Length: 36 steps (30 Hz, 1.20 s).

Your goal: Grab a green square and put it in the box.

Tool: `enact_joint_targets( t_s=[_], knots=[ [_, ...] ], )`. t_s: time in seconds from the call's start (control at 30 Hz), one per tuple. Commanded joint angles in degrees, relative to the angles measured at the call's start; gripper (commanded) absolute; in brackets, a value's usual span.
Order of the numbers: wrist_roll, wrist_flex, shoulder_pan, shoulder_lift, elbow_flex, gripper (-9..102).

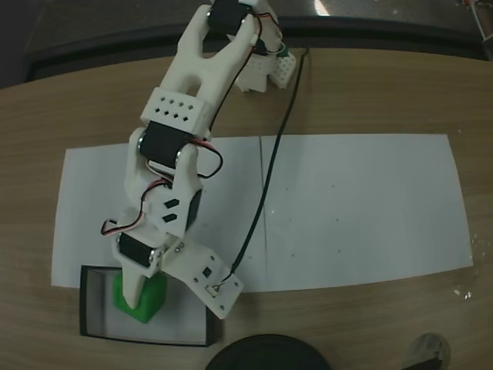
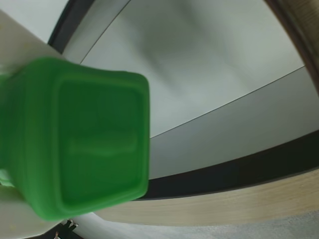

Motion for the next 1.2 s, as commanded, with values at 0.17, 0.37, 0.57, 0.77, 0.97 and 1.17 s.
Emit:
enact_joint_targets(
  t_s=[0.17, 0.37, 0.57, 0.77, 0.97, 1.17],
  knots=[
    [0.35, 3.16, -0.18, 2.64, -5.01, 32],
    [2.37, 4.39, -0.35, 6.77, -4.39, 24],
    [7.38, 14.15, -3.08, 18.28, -4.39, 12],
    [8.09, 28.74, -12.66, 33.40, -4.31, 0],
    [8.00, 42.19, -25.58, 51.15, -4.31, 0],
    [7.91, 50.27, -29.97, 67.85, 2.11, 0]
  ],
)
